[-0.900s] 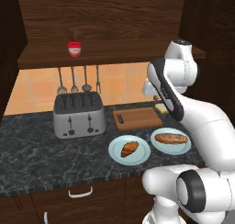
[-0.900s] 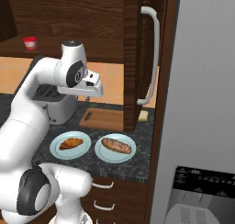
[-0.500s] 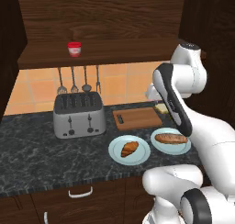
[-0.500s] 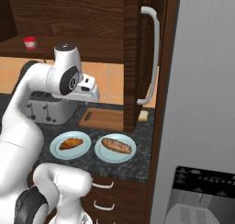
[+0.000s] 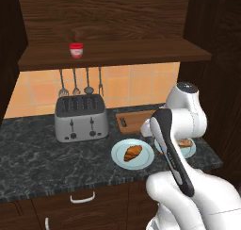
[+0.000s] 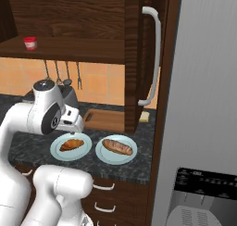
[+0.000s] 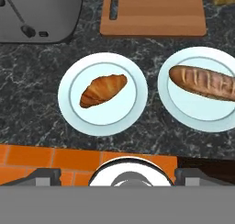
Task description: From the different types of pastries on the counter, select a croissant and place it on the cutting board. Then retrieve a jar of jam from the cabinet and place it alongside the croissant on the cutting board.
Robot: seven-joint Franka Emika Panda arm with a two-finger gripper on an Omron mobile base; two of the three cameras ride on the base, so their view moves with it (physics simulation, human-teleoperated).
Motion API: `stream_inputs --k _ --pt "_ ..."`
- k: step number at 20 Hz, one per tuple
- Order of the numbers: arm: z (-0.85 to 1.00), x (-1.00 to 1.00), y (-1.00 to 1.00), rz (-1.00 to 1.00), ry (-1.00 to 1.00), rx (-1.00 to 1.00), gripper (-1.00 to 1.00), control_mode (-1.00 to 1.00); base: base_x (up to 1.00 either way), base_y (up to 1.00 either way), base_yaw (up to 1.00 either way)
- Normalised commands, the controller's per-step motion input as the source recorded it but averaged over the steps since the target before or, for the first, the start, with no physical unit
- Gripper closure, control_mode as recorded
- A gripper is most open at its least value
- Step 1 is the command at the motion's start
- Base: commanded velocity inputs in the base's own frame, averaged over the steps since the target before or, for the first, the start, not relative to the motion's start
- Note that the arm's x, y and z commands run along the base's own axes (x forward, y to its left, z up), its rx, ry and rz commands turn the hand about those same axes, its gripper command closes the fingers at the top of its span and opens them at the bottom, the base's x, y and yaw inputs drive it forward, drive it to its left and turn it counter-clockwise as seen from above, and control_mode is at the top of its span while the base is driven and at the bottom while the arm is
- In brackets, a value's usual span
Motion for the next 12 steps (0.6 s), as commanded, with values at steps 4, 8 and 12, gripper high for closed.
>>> stream_inputs --k 4,8,12 --pt "-0.24 0.0 0.37 -0.03 0.04 0.01 -1.0 -1.0 0.0 0.0 0.0" --pt "-0.61 0.11 0.53 -0.18 0.13 0.0 -1.0 -1.0 0.0 0.0 0.0" --pt "-0.12 0.11 0.1 -0.05 0.02 0.02 -1.0 -1.0 0.0 0.0 0.0"
